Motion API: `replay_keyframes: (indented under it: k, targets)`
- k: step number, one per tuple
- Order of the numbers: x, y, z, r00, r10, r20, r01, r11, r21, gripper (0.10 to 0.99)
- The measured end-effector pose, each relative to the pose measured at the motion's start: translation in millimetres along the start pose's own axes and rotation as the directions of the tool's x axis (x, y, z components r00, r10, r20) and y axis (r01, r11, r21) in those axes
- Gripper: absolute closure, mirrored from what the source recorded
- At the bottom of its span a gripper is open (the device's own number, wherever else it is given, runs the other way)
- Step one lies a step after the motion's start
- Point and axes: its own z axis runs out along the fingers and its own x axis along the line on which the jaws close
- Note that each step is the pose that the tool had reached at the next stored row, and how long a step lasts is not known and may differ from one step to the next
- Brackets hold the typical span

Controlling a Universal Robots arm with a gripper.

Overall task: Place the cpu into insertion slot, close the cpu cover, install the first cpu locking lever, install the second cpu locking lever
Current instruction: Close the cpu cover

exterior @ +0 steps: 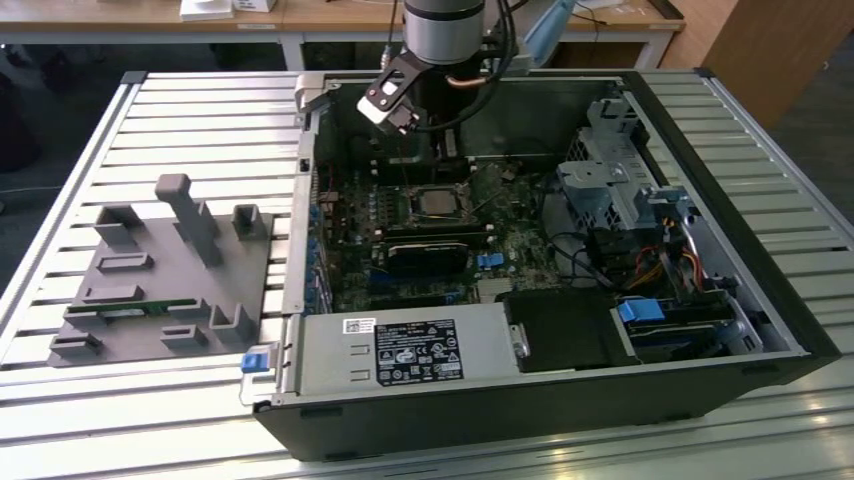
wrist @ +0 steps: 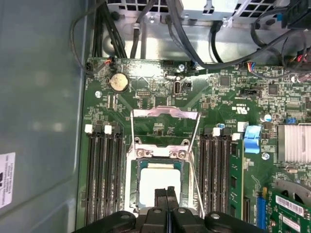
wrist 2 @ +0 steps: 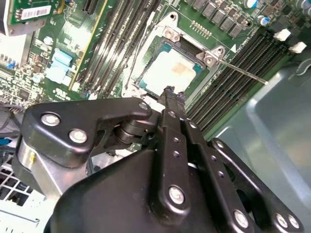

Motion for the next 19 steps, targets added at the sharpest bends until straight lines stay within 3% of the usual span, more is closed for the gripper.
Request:
replay_keyframes:
  k: [4, 9, 11, 14, 17, 18, 19]
  targets:
    - [-6.1, 0.4, 0.2, 1.0000, 0.001, 0.0000, -0.001, 1.0000, 0.003, 0.965]
    - [-6.5, 8.7, 0.7, 1.0000, 0.001, -0.0072, -0.001, 0.9993, 0.037, 0.965]
    - [-6.5, 9.2, -2.2, 0.9999, 0.002, -0.0115, -0.001, 0.9992, 0.041, 0.965]
    - [-6.5, 9.5, -5.8, 0.9996, 0.003, -0.0273, -0.002, 0.9992, 0.041, 0.965]
    - [-6.5, 9.6, -6.4, 0.9981, 0.005, -0.0608, -0.003, 0.9992, 0.041, 0.965]
    - [-6.5, 9.7, -6.8, 0.9978, 0.006, -0.0663, -0.003, 0.9992, 0.041, 0.965]
    - [-6.5, 10.1, -7.2, 0.9978, 0.006, -0.0665, -0.003, 0.9991, 0.042, 0.965]
